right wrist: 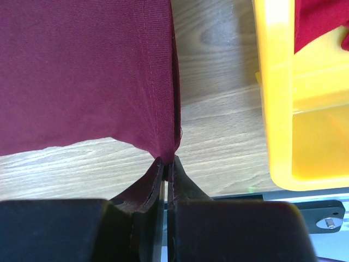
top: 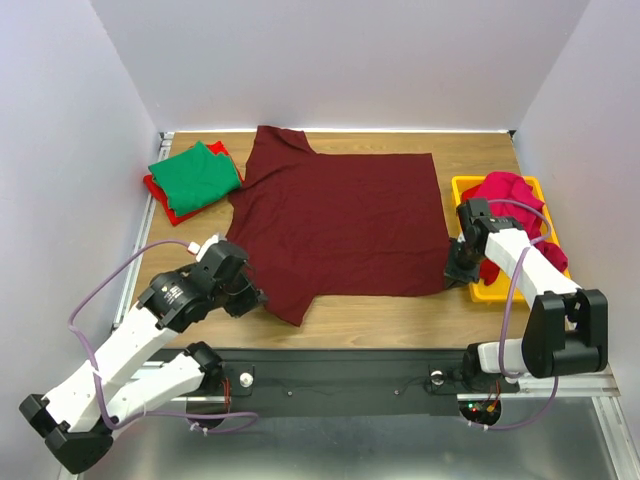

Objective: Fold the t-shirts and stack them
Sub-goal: Flatten the tshirt out, then fold the tshirt

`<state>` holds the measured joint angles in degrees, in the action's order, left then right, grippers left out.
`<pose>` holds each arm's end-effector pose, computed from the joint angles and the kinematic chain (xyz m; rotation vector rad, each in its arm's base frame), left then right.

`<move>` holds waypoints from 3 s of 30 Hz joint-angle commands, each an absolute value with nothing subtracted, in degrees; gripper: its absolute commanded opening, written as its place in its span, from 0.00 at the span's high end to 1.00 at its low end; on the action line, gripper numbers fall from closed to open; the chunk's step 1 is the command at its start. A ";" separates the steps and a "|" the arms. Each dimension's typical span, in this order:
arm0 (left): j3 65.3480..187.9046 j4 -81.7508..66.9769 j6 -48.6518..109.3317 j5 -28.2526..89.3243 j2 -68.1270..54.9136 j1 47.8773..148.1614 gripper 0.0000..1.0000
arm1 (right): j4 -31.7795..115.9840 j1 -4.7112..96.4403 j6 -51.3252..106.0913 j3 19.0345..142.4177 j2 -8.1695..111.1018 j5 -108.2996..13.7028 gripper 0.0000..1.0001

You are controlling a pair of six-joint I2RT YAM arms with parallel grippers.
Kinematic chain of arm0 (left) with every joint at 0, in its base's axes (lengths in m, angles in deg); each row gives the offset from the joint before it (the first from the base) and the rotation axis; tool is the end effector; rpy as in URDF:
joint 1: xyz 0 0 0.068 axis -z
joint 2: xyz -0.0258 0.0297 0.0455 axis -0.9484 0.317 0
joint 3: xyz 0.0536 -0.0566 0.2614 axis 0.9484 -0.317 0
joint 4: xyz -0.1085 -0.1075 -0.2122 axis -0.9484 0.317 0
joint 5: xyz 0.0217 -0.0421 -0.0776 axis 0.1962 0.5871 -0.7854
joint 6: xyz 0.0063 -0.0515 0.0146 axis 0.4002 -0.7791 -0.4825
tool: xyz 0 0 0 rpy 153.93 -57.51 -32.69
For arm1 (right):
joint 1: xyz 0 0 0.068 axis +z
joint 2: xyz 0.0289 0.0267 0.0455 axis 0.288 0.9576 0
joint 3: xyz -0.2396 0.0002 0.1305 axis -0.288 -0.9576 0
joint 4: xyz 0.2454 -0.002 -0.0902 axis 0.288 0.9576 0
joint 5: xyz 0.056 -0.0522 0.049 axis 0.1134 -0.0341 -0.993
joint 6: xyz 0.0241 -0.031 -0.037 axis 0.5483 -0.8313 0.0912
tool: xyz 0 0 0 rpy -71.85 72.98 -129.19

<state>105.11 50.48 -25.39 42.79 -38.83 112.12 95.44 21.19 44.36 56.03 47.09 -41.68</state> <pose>0.1045 -0.0863 0.3037 -0.6248 2.4847 -0.7366 0.2249 0.0187 0.2101 0.4948 2.9322 0.1163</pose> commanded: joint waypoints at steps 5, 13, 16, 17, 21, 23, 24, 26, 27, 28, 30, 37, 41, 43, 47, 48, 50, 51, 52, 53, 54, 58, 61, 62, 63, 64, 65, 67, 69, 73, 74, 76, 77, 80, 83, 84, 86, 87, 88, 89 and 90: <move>108.07 50.27 -29.79 42.14 -33.59 119.14 1.00 | 97.76 20.96 44.39 57.12 46.15 -43.44 1.00; 109.12 53.69 -36.04 49.76 -35.52 120.74 1.00 | 98.11 20.87 44.48 58.70 46.93 -41.86 1.00; 107.99 50.19 -32.45 49.88 -34.30 120.04 1.00 | 97.93 20.96 43.43 61.51 49.39 -41.15 1.00; 107.55 48.00 -30.61 48.83 -32.03 119.34 1.00 | 97.67 20.96 42.98 62.21 50.27 -40.89 0.99; 107.01 43.41 -17.69 42.85 -24.55 112.40 1.00 | 97.14 20.96 41.40 67.04 54.49 -40.01 1.00; 109.03 41.93 -10.92 43.10 -21.91 108.45 1.00 | 96.88 20.78 40.70 70.73 57.04 -40.18 0.99; 109.82 41.22 -8.99 43.19 -19.72 106.95 1.00 | 96.79 20.87 40.43 72.05 58.18 -40.18 1.00; 112.28 39.03 -3.62 42.49 -16.21 102.31 1.00 | 96.53 20.87 39.65 75.38 60.89 -40.45 1.00; 113.68 38.14 -1.61 41.97 -14.88 100.98 1.00 | 96.18 20.78 39.38 76.27 61.78 -40.36 1.00; 114.74 37.70 -0.11 41.00 -13.30 99.92 1.00 | 96.00 20.69 39.20 77.41 62.66 -40.45 1.00; 116.76 36.99 4.11 39.77 -8.73 97.54 1.00 | 95.65 20.26 38.68 79.88 65.39 -40.89 1.00; 127.92 34.97 11.50 36.86 2.00 94.81 1.00 | 93.45 18.93 36.83 86.12 72.24 -41.50 1.00; 135.74 35.50 14.40 35.54 9.63 94.55 1.00 | 93.10 18.15 36.21 89.64 75.41 -42.03 1.00; 139.26 35.50 16.34 36.07 11.49 94.29 1.00 | 93.10 17.88 36.39 92.18 77.16 -42.03 1.00; 145.24 35.94 19.06 37.74 15.89 92.80 1.00 | 92.92 17.44 37.00 96.83 80.15 -42.56 1.00; 146.47 35.94 19.50 37.83 17.46 92.35 1.00 | 92.92 17.53 37.18 97.55 80.68 -42.73 1.00; 149.89 36.02 20.99 37.65 18.97 91.83 1.00 | 93.01 17.53 37.70 99.13 81.82 -43.17 1.00; 151.12 36.29 21.44 37.57 20.37 91.30 1.00 | 92.92 17.44 37.79 100.53 82.70 -43.35 1.00; 153.49 36.46 21.79 37.65 21.08 91.03 1.00 | 92.92 17.44 37.97 101.15 83.14 -43.70 1.00; 154.47 36.81 22.58 37.74 22.30 90.51 1.00 | 92.84 17.44 38.14 102.29 83.58 -43.70 1.00; 155.35 36.73 22.93 37.74 22.92 90.33 1.00 | 93.01 17.44 38.15 102.82 84.55 -43.79 1.00; 158.51 36.03 24.51 36.43 25.21 89.01 1.00 | 93.01 17.44 38.06 105.54 86.92 -43.70 0.99; 160.53 35.41 25.48 35.37 26.97 88.31 1.00 | 93.01 17.35 38.06 108.00 88.42 -43.96 1.00; 161.06 35.50 25.75 35.11 27.84 88.13 1.00 | 92.92 17.44 38.06 108.62 89.12 -44.05 1.00; 161.76 35.67 25.92 35.02 28.46 87.96 1.00 | 93.01 17.35 38.15 109.32 89.39 -44.05 1.00; 163.16 36.02 26.10 35.02 28.99 87.87 1.00 | 93.01 17.44 38.15 109.94 89.65 -44.05 1.00; 163.96 36.72 26.10 35.28 29.86 87.43 1.00 | 93.10 17.44 38.15 111.16 89.91 -44.14 0.99; 165.80 37.08 26.10 35.28 30.66 86.99 1.00 | 93.01 17.35 38.15 112.23 90.27 -44.14 1.00; 166.95 37.52 26.27 35.19 31.45 86.55 1.00 | 93.01 17.44 38.15 113.55 90.62 -43.96 1.00; 171.16 39.10 26.71 35.81 33.38 86.02 1.00 | 93.10 17.44 38.23 114.17 91.15 -43.88 1.00; 171.87 39.54 26.71 36.24 33.74 85.93 1.00 | 93.10 17.44 38.23 114.08 91.23 -43.70 1.00; 173.45 40.42 26.71 36.34 34.88 85.59 1.00 | 93.19 17.44 38.23 113.99 91.32 -43.26 1.00; 173.98 40.77 26.63 36.34 35.49 85.41 1.00 | 93.10 17.44 38.15 113.99 91.41 -43.09 1.00; 175.65 40.95 26.45 35.38 36.90 84.97 1.00 | 93.10 17.44 37.97 114.16 91.76 -42.82 1.00; 177.15 40.68 26.54 34.23 38.39 84.88 1.00 | 93.10 17.44 37.88 114.52 92.29 -42.56 1.00; 177.76 40.77 26.54 34.14 39.01 84.88 1.00 | 93.10 17.44 37.97 114.60 92.38 -42.38 1.00; 179.96 41.64 26.54 33.96 40.67 84.79 1.00 | 93.10 17.35 37.97 114.69 92.38 -42.03 1.00; 180.75 42.09 26.63 34.14 41.20 84.79 1.00 | 93.10 17.35 37.97 114.69 92.38 -41.86 1.00; 181.63 42.52 26.37 34.57 41.73 84.70 1.00 | 93.19 17.35 37.88 114.78 92.29 -41.68 1.00; 182.85 43.05 26.10 35.10 42.17 84.53 1.00 | 93.19 17.35 37.88 114.61 92.29 -41.42 1.00; 183.04 43.14 25.93 35.54 42.44 84.44 1.00 | 93.19 17.35 37.88 114.60 92.20 -41.24 1.00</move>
